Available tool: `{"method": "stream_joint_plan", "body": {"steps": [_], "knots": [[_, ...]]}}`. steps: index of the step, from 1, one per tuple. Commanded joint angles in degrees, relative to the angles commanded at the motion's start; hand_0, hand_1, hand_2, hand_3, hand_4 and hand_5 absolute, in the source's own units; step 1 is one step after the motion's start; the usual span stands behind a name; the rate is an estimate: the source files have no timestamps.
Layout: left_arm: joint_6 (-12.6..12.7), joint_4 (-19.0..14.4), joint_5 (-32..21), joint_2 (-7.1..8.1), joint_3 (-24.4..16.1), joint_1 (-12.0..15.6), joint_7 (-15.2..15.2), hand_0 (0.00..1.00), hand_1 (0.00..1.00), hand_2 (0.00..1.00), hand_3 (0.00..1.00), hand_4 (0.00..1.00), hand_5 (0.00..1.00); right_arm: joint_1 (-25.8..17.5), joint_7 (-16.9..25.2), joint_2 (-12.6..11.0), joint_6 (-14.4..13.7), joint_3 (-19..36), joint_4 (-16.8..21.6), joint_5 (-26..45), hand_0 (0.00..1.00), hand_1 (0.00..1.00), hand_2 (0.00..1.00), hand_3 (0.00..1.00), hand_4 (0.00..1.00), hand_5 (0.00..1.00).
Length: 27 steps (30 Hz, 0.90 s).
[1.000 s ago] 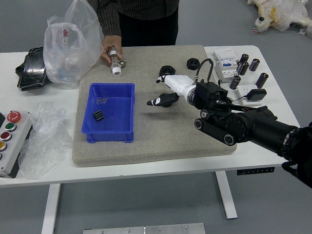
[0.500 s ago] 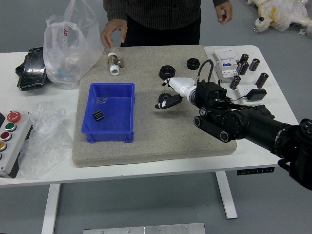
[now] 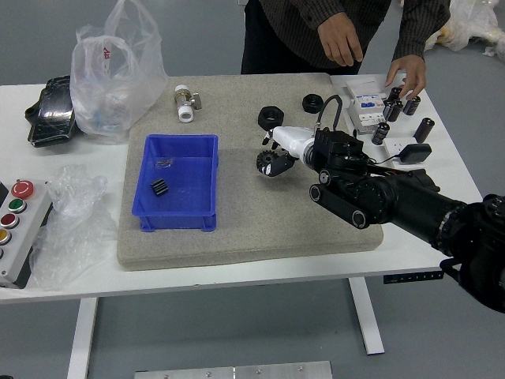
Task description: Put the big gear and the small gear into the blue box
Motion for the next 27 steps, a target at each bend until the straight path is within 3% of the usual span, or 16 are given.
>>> {"method": "stream_joint_plan", "body": {"steps": [12,21,22,27], "knots": [[0.1,0.0,0.0,-0.11,0.0,0.2,0.0,0.71,0.705,0.677,0.802,0.735,0.543,-1.2,-0.7,0.0,1.9,1.7,-0.5,-1.5,0.418,0.711,0.756,0.804,0.711,0.295],[0.2,0.0,-0.2,-0.23,0.1,0.0,-0.2,0.71,0.705,0.676,0.802,0.733,0.549,-1.3,-0.5,0.0,0.3,0.3,1.2,-1.1,0.415,0.702,0.729,0.801,0.719,0.283],[0.2,0.0,-0.2,-0.24,0.1,0.0,-0.3,0.709,0.705,0.675,0.802,0.732,0.551,-1.4,-0.5,0.0,0.0,0.2,1.5,-1.1,0.402,0.666,0.644,0.708,0.706,0.262],[0.3,0.0,-0.3,-0.29,0.2,0.1,-0.4,0.709,0.705,0.675,0.802,0.732,0.551,-1.6,-0.3,0.0,-1.8,-0.4,2.4,-1.1,0.402,0.666,0.644,0.708,0.706,0.262]]}}
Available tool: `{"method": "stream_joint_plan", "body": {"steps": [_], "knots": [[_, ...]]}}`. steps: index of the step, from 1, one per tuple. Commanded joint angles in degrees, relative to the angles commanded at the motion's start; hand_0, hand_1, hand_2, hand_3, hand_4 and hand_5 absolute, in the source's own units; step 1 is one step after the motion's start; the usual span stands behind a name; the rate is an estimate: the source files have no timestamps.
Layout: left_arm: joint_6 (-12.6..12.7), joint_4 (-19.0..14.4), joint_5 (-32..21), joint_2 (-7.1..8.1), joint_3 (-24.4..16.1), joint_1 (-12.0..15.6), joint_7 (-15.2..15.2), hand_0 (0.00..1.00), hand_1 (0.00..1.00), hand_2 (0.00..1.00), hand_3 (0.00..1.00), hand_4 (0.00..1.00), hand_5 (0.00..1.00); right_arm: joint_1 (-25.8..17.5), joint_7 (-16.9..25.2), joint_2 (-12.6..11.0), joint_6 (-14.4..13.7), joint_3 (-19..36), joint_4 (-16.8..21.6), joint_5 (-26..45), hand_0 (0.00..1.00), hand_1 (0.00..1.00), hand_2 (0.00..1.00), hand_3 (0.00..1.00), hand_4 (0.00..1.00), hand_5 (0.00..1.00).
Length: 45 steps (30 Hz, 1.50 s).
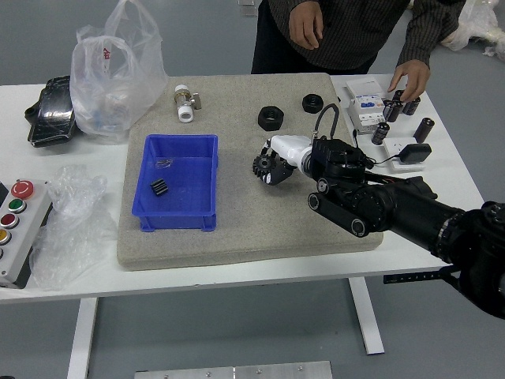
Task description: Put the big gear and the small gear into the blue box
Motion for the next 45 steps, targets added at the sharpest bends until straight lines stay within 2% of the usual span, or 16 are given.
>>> {"method": "stream_joint_plan", "body": {"steps": [1,6,7,12,13,20,26,29,32,37,45], "knots": [[0.0,0.0,0.0,-0.01,0.0,0.0,0.0,0.709,0.704,0.675,0.802,0.73,0.553,-0.1,0.0,0.0,-0.3,-0.1,0.2,-0.1,0.388,0.615,0.529,0.636,0.665,0.209],[0.1,0.0,-0.2,-0.07,0.1,0.0,-0.2,0.709,0.704,0.675,0.802,0.73,0.553,-0.4,0.1,0.0,-1.4,0.1,0.8,-1.0,0.388,0.615,0.529,0.636,0.665,0.209],[0.1,0.0,-0.2,-0.07,0.1,0.0,-0.2,0.709,0.702,0.675,0.802,0.728,0.557,-0.5,0.1,0.0,-1.7,0.2,1.0,-1.3,0.342,0.53,0.387,0.531,0.579,0.002],[0.2,0.0,-0.3,-0.05,0.1,0.2,-0.3,0.709,0.702,0.675,0.802,0.728,0.557,-0.7,0.0,0.0,-2.3,0.2,1.6,-2.3,0.342,0.53,0.387,0.531,0.579,0.002],[0.3,0.0,-0.3,-0.04,0.1,0.2,-0.3,0.708,0.703,0.675,0.802,0.724,0.568,-0.8,-0.1,0.0,-2.2,0.2,1.7,-2.5,0.336,0.527,0.36,0.505,0.474,0.002],[0.4,0.0,-0.3,-0.09,0.1,0.3,-0.3,0.708,0.702,0.675,0.802,0.718,0.578,-0.7,-0.3,-0.1,-2.4,-0.2,2.2,-2.9,0.335,0.528,0.358,0.509,0.457,0.002],[0.5,0.0,-0.5,-0.16,0.2,0.6,-0.4,0.708,0.701,0.675,0.802,0.716,0.582,0.0,0.0,-1.4,-5.9,-3.7,4.4,-0.9,0.337,0.526,0.36,0.515,0.468,0.002],[0.6,0.0,-0.7,-0.15,0.3,0.7,-0.4,0.708,0.701,0.675,0.802,0.716,0.582,0.3,0.2,-2.3,-9.1,-6.5,6.6,0.1,0.337,0.526,0.36,0.515,0.468,0.002],[0.7,0.0,-0.8,-0.15,0.3,0.9,-0.5,0.707,0.702,0.675,0.803,0.716,0.584,0.5,0.0,-3.2,-10.6,-6.6,8.7,-1.0,0.337,0.524,0.359,0.517,0.474,0.002],[0.7,0.0,-0.9,-0.15,0.4,1.1,-0.4,0.707,0.701,0.675,0.803,0.716,0.584,1.0,-0.7,-4.3,-11.2,-2.4,13.9,-6.3,0.337,0.525,0.359,0.517,0.488,0.002],[0.7,-0.1,-0.7,-0.14,0.2,1.3,-0.2,0.707,0.7,0.675,0.803,0.717,0.585,1.2,-1.2,-4.8,-11.8,4.3,21.7,-14.8,0.337,0.523,0.362,0.521,0.487,0.002]]}}
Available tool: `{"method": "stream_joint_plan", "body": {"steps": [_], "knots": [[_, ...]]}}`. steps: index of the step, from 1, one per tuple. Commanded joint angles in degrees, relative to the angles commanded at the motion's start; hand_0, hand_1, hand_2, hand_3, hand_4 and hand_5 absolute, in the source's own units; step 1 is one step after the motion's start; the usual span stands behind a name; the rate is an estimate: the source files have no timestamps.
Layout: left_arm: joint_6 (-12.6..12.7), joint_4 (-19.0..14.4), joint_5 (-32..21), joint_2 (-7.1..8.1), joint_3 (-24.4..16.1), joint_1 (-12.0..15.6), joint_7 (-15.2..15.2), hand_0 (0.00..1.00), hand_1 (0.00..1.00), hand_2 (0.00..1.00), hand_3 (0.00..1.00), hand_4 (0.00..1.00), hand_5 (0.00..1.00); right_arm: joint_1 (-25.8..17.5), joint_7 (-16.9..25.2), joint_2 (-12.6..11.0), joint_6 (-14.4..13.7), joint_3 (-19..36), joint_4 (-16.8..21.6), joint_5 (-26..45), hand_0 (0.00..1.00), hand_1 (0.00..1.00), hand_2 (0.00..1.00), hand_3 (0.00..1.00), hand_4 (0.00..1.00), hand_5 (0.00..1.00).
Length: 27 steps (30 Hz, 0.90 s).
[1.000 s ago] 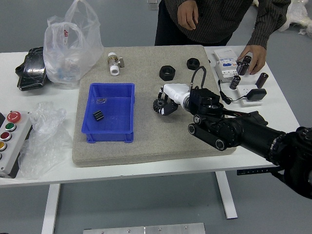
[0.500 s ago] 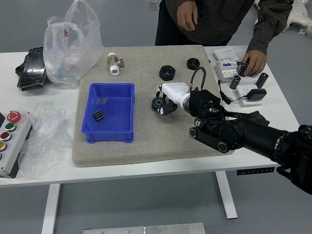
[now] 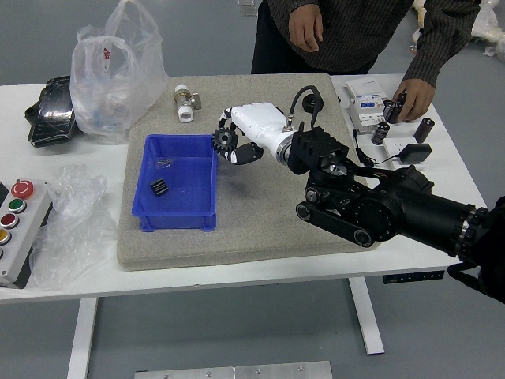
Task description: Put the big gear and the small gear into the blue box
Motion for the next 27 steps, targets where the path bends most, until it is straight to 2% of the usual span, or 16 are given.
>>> {"method": "stream_joint_plan", "body": {"steps": [5,9,10,15,16,21,22,27], "knots": [[0.0,0.0,0.2,0.06,-0.2,0.1,0.2,0.706,0.701,0.675,0.803,0.717,0.586,-0.1,0.5,0.8,-0.7,0.1,4.7,-1.6,0.338,0.523,0.383,0.546,0.488,0.002],[0.0,-0.1,0.2,0.08,-0.2,0.1,0.2,0.706,0.701,0.675,0.803,0.717,0.586,-0.4,0.9,1.8,-0.9,-0.9,6.5,-2.2,0.338,0.523,0.383,0.546,0.488,0.002],[0.0,-0.1,0.2,0.06,-0.2,0.1,0.2,0.706,0.701,0.675,0.803,0.718,0.586,-0.4,1.0,2.0,-0.9,-1.3,6.6,-2.2,0.365,0.546,0.502,0.6,0.454,0.002],[-0.1,-0.1,0.3,0.03,-0.2,0.1,0.3,0.706,0.701,0.675,0.803,0.718,0.586,-0.7,1.2,3.0,-1.0,-2.7,6.3,-2.0,0.365,0.546,0.502,0.6,0.454,0.002],[-0.1,-0.1,0.3,0.03,-0.2,0.1,0.3,0.706,0.701,0.675,0.803,0.718,0.586,-0.8,1.1,3.2,-0.8,-3.0,6.0,-1.9,0.396,0.644,0.625,0.653,0.357,0.089],[-0.1,-0.1,0.3,0.04,-0.2,0.0,0.3,0.706,0.701,0.675,0.803,0.718,0.586,-1.1,-0.3,4.0,2.0,-4.5,4.5,-2.2,0.396,0.644,0.625,0.653,0.357,0.089],[-0.1,-0.1,0.3,0.02,-0.2,0.0,0.3,0.706,0.7,0.675,0.803,0.719,0.584,-1.2,-0.6,4.2,2.6,-4.8,4.1,-2.3,0.487,0.822,0.857,0.785,0.585,0.214],[-0.2,-0.1,0.4,-0.06,-0.2,0.0,0.3,0.706,0.7,0.675,0.803,0.719,0.584,-1.6,-1.6,4.5,4.8,-5.9,3.0,-2.7,0.487,0.822,0.857,0.785,0.585,0.214]]}}
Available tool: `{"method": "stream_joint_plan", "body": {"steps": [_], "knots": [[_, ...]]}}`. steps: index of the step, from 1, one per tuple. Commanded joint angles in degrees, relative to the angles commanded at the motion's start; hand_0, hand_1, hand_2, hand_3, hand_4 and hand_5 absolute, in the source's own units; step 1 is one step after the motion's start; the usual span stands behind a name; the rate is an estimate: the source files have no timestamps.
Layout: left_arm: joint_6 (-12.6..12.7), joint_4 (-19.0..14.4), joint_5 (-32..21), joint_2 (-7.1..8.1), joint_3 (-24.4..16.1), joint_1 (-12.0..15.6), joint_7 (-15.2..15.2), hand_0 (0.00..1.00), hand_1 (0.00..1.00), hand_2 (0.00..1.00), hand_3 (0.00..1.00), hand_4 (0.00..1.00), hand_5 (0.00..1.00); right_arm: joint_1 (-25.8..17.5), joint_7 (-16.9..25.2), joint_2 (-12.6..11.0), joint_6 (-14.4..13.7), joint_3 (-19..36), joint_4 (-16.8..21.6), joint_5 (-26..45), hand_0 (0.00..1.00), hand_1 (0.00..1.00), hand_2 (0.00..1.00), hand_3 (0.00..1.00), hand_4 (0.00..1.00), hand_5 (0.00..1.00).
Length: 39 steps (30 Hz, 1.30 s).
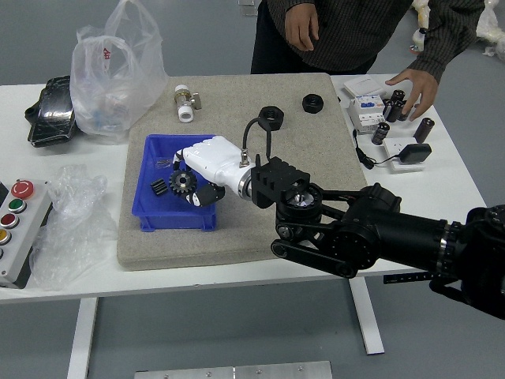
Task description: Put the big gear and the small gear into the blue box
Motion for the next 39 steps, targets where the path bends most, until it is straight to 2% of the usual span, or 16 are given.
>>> {"method": "stream_joint_plan", "body": {"steps": [1,8,11,16,18,19,24,25,26,30,32,39], "knots": [[0.0,0.0,0.0,0.0,0.0,0.0,0.0,0.706,0.7,0.675,0.803,0.718,0.583,-0.1,-0.1,0.0,0.3,-0.2,-0.1,0.0,0.526,0.865,0.89,0.856,0.646,0.264],[0.0,0.0,0.2,0.13,-0.2,0.1,0.1,0.705,0.7,0.674,0.803,0.717,0.58,-0.7,-0.6,-0.1,1.0,-0.5,-0.2,0.3,0.541,0.873,0.898,0.87,0.654,0.274],[0.0,0.0,0.2,0.16,-0.2,0.0,0.1,0.705,0.7,0.674,0.803,0.717,0.58,-1.1,-0.2,-0.3,0.3,0.1,-0.1,0.6,0.541,0.873,0.898,0.87,0.654,0.274],[0.0,0.0,0.0,0.13,-0.1,0.1,0.0,0.706,0.7,0.674,0.803,0.717,0.58,-1.9,1.3,-1.5,-2.1,4.2,1.1,1.4,0.539,0.863,0.883,0.859,0.659,0.276],[0.1,0.0,-0.1,0.12,0.0,0.2,0.0,0.706,0.7,0.674,0.803,0.717,0.58,-2.5,2.1,-2.6,-3.0,6.6,2.1,2.3,0.539,0.863,0.883,0.859,0.659,0.276],[0.1,0.0,-0.3,0.11,0.1,0.2,-0.1,0.705,0.7,0.674,0.802,0.718,0.578,-3.0,2.7,-3.4,-3.7,7.9,2.8,3.2,0.527,0.812,0.826,0.803,0.657,0.277],[0.3,0.1,-0.9,0.07,0.5,0.5,-0.3,0.705,0.7,0.674,0.802,0.718,0.578,-7.0,7.5,-7.0,-6.8,14.4,6.3,9.0,0.527,0.812,0.826,0.803,0.657,0.277],[0.4,0.1,-1.2,0.05,0.6,0.6,-0.4,0.705,0.7,0.674,0.802,0.719,0.575,-8.1,8.7,-7.8,-7.2,16.0,7.2,10.5,0.503,0.749,0.758,0.718,0.654,0.288],[0.5,0.1,-1.4,0.03,0.8,0.6,-0.4,0.705,0.7,0.674,0.802,0.719,0.575,-9.2,9.7,-8.5,-7.5,17.4,8.0,11.8,0.503,0.749,0.758,0.718,0.654,0.288],[0.8,0.2,-2.3,0.0,1.3,0.9,-0.8,0.705,0.7,0.674,0.802,0.719,0.575,-14.4,14.9,-11.8,-7.1,24.2,11.4,18.9,0.503,0.749,0.758,0.718,0.654,0.288],[0.9,0.2,-2.6,0.01,1.5,1.1,-0.9,0.705,0.7,0.674,0.802,0.718,0.574,-16.8,17.2,-13.0,-6.6,27.4,12.8,22.0,0.518,0.714,0.729,0.691,0.656,0.286],[1.0,0.3,-2.9,0.02,1.6,1.5,-1.1,0.705,0.7,0.674,0.802,0.718,0.574,-26.4,25.3,-17.2,-3.5,39.5,17.8,33.0,0.534,0.709,0.721,0.681,0.659,0.282]]}}
